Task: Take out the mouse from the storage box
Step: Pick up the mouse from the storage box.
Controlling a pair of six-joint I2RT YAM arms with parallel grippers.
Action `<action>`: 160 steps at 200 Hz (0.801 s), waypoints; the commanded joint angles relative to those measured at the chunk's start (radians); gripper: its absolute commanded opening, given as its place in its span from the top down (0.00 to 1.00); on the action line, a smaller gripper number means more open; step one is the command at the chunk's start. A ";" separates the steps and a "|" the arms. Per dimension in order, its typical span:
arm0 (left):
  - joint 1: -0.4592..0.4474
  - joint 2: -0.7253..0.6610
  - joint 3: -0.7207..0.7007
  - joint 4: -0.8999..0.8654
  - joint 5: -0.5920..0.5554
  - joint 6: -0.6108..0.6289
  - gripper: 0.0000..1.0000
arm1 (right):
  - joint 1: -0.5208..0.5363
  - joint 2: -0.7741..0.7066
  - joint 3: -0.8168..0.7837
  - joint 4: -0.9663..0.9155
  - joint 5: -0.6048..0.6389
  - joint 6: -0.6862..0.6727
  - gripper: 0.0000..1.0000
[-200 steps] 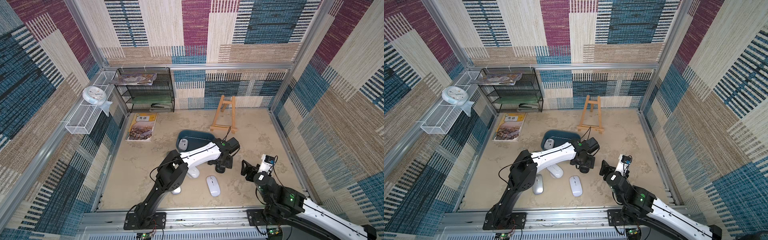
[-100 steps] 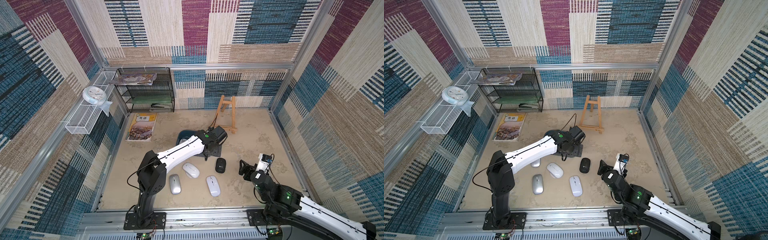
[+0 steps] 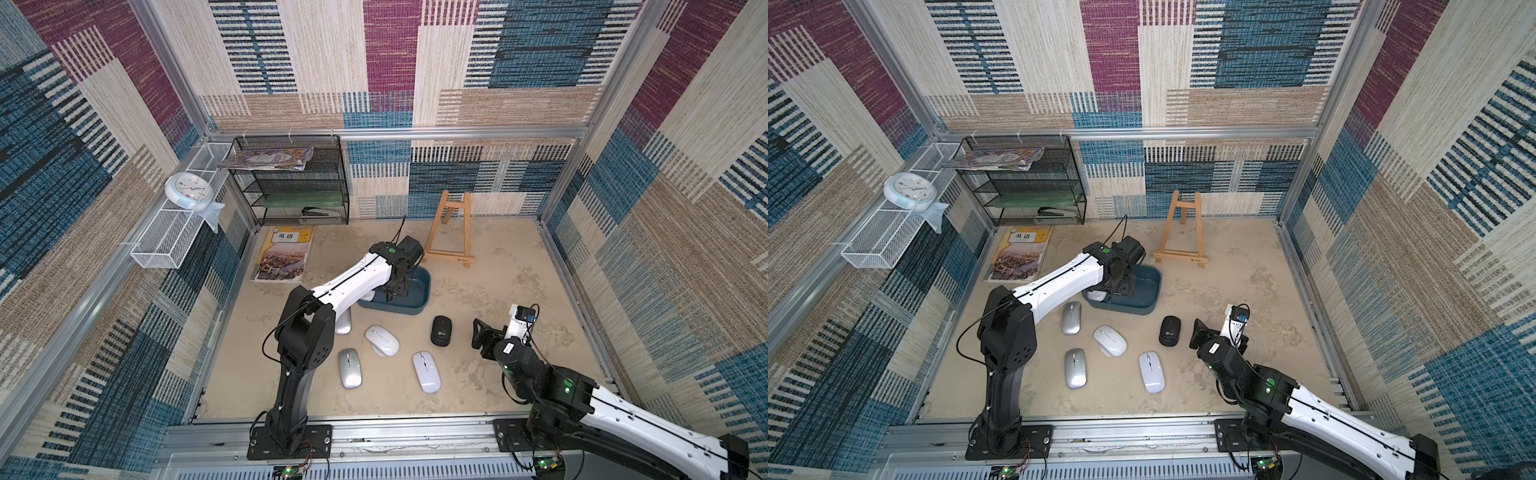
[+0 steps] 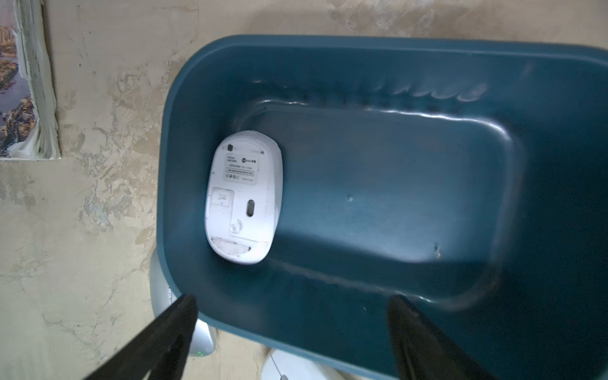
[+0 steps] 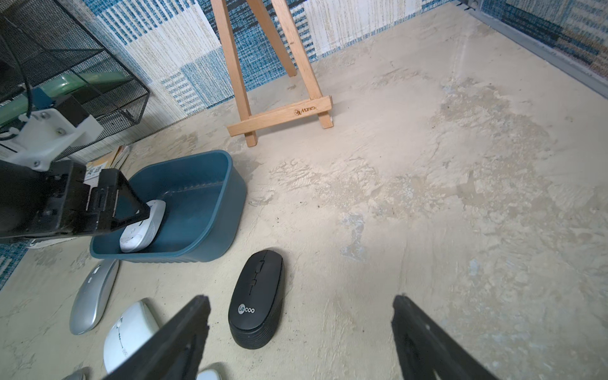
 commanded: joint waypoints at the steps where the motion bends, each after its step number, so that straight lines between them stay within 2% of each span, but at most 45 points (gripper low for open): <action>1: 0.010 0.038 0.032 -0.036 -0.041 -0.008 0.06 | 0.000 0.001 -0.001 0.024 0.001 -0.004 0.10; 52: 0.043 0.129 0.090 -0.050 -0.039 -0.013 0.11 | -0.001 0.007 -0.007 0.034 0.003 -0.016 0.10; 134: 0.088 0.210 0.129 -0.053 -0.010 0.000 0.11 | -0.007 0.045 -0.006 0.068 -0.011 -0.033 0.09; 160: 0.099 0.233 0.137 -0.057 0.005 0.003 0.16 | -0.009 0.051 -0.009 0.073 -0.014 -0.029 0.09</action>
